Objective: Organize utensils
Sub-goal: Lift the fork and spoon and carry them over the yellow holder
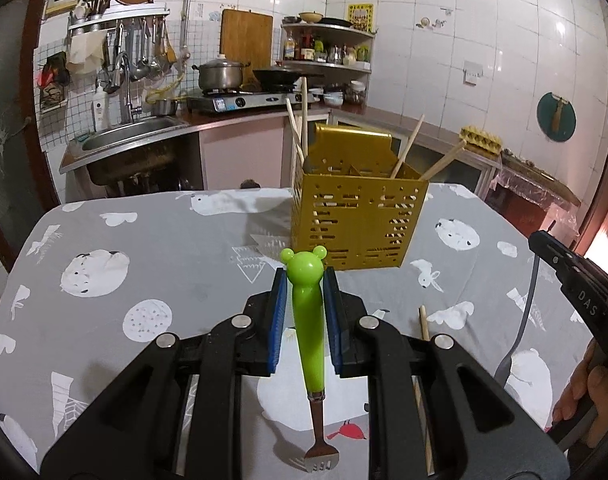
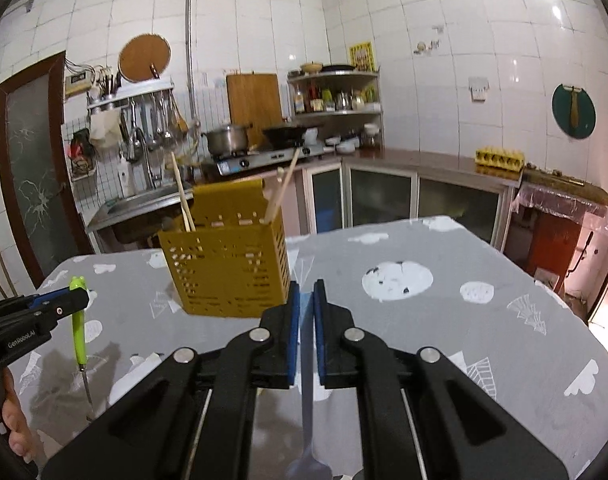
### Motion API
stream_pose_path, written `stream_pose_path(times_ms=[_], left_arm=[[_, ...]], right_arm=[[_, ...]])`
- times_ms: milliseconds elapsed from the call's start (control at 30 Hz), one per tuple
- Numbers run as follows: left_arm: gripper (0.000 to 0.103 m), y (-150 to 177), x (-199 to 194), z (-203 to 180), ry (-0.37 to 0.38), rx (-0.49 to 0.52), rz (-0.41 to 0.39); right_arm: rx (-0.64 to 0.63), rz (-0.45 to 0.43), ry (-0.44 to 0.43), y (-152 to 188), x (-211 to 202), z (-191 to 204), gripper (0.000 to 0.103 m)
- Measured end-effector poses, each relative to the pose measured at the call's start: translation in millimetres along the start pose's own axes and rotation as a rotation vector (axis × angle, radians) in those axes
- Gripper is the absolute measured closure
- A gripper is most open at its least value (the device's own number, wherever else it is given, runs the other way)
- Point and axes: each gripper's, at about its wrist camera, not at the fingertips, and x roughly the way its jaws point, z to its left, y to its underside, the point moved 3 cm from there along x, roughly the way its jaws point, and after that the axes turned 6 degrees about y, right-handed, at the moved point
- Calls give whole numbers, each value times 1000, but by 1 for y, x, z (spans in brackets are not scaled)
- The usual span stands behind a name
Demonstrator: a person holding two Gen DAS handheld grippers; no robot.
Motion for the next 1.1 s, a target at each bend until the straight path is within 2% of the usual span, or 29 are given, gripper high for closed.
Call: stream_pose_path(times_ms=[267, 500, 1100], left_arm=[[86, -3, -9, 7, 12, -21, -37], [86, -8, -16, 4, 19, 2, -75], [86, -40, -11, 4, 47, 24, -136]], right_arm=[[6, -58, -4, -4, -12, 1, 96], [12, -109, -1, -12, -17, 2, 96], [41, -152, -12, -38, -2, 10, 96]])
